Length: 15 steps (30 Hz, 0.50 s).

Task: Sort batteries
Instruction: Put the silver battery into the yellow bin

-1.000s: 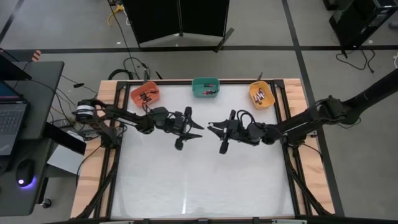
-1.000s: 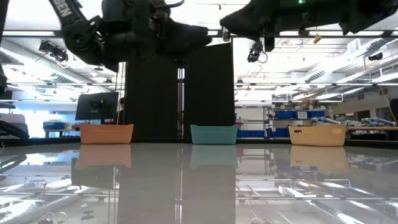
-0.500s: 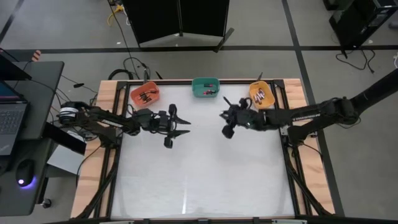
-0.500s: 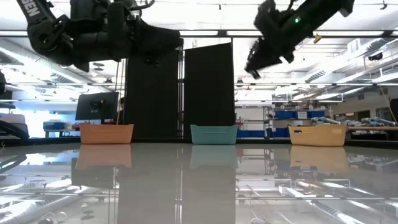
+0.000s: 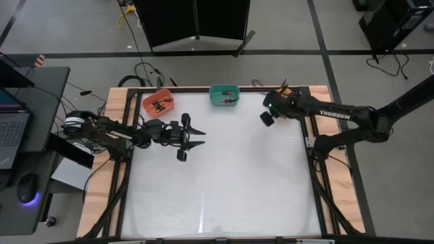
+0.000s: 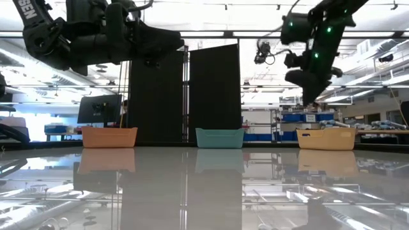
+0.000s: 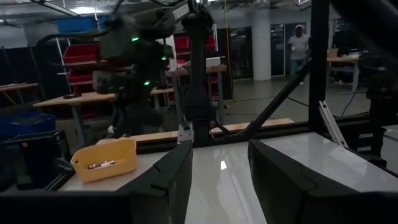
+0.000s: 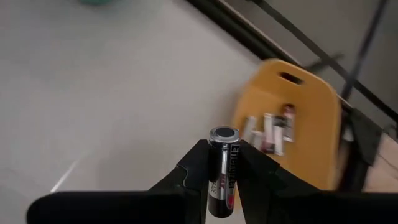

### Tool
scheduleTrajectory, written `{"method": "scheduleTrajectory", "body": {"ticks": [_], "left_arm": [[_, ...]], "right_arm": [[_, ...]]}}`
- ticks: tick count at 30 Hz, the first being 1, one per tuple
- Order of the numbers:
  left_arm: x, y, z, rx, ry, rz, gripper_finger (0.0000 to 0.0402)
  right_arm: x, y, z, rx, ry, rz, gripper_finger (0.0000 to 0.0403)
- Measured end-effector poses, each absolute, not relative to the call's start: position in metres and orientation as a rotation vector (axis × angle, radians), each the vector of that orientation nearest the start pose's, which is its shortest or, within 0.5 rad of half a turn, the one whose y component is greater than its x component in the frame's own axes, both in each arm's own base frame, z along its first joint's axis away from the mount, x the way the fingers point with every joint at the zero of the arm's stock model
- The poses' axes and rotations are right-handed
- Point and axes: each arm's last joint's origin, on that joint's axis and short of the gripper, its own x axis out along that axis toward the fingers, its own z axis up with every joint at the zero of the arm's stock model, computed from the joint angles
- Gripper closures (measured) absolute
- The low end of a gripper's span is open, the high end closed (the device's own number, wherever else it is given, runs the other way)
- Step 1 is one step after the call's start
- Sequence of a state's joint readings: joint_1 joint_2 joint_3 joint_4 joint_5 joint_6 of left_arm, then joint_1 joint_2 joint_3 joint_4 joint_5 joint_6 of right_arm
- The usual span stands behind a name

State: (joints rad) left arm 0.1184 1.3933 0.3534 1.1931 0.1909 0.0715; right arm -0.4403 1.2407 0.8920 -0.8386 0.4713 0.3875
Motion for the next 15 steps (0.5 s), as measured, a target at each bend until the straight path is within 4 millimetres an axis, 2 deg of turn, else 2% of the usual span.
{"method": "scheduleTrajectory", "body": {"ticks": [6, 15], "left_arm": [[0.243, 0.023, 0.197, 0.089, -0.152, -0.068, 0.0238], [0.243, 0.023, 0.197, 0.067, -0.150, -0.070, 0.0238]], "right_arm": [[0.171, -0.136, 0.229, 0.360, 1.093, -1.117, 0.0334], [0.141, -0.159, 0.193, 0.443, 1.102, -1.131, 0.0334]]}}
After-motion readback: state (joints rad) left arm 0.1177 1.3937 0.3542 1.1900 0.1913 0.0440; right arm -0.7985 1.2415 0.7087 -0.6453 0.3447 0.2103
